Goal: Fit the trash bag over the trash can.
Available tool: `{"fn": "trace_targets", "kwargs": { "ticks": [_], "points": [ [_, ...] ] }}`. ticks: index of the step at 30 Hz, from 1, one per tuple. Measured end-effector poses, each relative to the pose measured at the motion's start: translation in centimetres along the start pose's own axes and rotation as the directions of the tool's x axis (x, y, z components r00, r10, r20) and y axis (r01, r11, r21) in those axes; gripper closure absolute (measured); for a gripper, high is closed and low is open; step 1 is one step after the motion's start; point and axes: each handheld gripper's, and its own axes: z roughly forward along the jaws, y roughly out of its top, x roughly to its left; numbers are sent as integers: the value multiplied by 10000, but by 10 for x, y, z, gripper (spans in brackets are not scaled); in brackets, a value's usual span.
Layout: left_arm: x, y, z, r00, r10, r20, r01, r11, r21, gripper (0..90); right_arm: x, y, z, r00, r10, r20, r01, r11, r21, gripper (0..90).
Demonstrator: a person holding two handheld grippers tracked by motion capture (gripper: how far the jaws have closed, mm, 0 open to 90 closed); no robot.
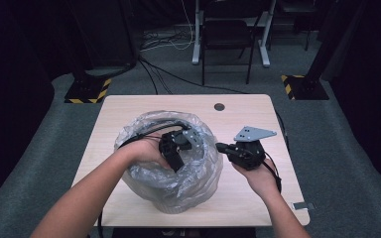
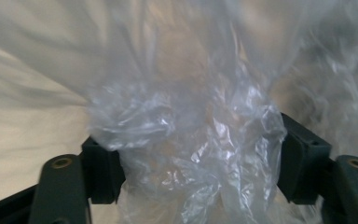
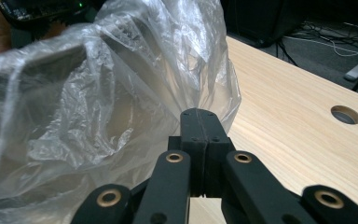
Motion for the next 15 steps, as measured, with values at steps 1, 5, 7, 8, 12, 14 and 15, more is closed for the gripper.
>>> {"fn": "trace_targets", "kwargs": {
  "ticks": [1, 5, 7, 8, 12, 14, 15],
  "points": [
    [0, 1, -3, 9999, -144, -49, 143, 9998, -135, 266, -1, 0, -1, 10000, 81, -39, -82, 9999, -92, 900],
    [-2, 2, -15, 9981, -440, -430, 426, 9985, -339, 250, -2, 2, -7, 9998, 208, -38, -210, 9991, -380, 900],
    [-3, 2, -23, 9977, -470, -495, 442, 9975, -547, 247, -1, 4, -9, 9998, 189, -38, -190, 9989, -421, 900],
    [-4, 3, -28, 9975, -423, -564, 385, 9970, -667, 245, -1, 4, -9, 9999, 159, -28, -161, 9990, -426, 900],
    [-10, 6, -43, 9973, -373, -628, 307, 9943, -1022, 230, 0, 6, -9, 9999, 108, -15, -109, 9989, -460, 900],
    [-13, 6, -50, 9973, -236, -695, 150, 9925, -1212, 231, 0, 6, -9, 10000, 99, -7, -99, 9988, -476, 900],
    [-16, 6, -58, 9966, -138, -813, 21, 9897, -1432, 232, 0, 6, -10, 9999, 120, 13, -119, 9986, -515, 900]
  ]
}}
